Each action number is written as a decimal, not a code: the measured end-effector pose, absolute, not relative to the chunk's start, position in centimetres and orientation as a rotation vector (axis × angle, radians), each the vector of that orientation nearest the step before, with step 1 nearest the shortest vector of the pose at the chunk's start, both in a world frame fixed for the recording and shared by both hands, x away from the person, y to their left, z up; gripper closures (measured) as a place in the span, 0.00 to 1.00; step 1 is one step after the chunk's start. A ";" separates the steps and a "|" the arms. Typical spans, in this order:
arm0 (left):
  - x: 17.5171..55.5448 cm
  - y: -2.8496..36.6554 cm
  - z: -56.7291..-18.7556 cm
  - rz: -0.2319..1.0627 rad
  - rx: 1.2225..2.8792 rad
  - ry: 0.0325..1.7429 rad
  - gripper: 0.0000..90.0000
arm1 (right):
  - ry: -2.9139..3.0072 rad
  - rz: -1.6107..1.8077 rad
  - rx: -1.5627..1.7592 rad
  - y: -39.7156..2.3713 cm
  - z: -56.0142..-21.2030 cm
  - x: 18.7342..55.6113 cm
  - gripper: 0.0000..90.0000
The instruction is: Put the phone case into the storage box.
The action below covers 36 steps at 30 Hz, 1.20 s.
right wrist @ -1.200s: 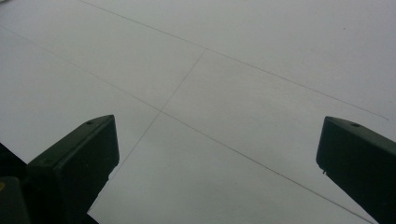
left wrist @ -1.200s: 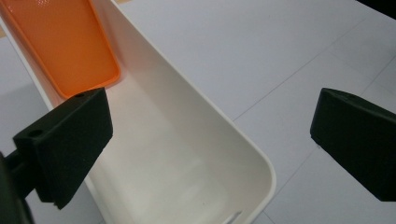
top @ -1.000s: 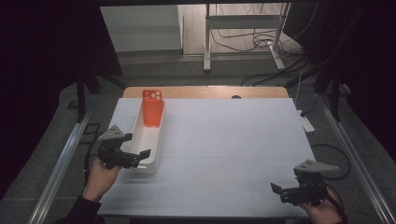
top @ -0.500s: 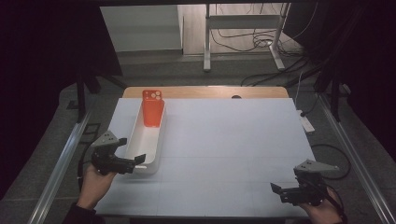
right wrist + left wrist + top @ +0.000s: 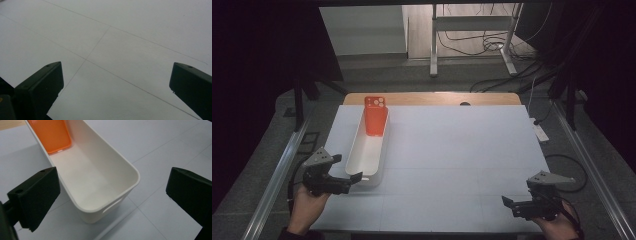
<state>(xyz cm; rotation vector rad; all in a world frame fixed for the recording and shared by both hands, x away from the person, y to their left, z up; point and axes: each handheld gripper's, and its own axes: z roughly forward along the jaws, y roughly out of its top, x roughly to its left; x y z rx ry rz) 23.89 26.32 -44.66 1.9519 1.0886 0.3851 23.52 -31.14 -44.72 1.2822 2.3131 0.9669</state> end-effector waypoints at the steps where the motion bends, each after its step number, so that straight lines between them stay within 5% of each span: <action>1: 23.8 26.4 -44.7 0.385 1.952 1.091 0.00 | 2.313 0.967 1.283 -31.1 -44.7 23.5 0.00; 36: 19.9 28.7 -45.8 0.376 1.939 1.183 0.00 | 2.309 0.965 1.282 -31.1 -44.7 23.5 0.00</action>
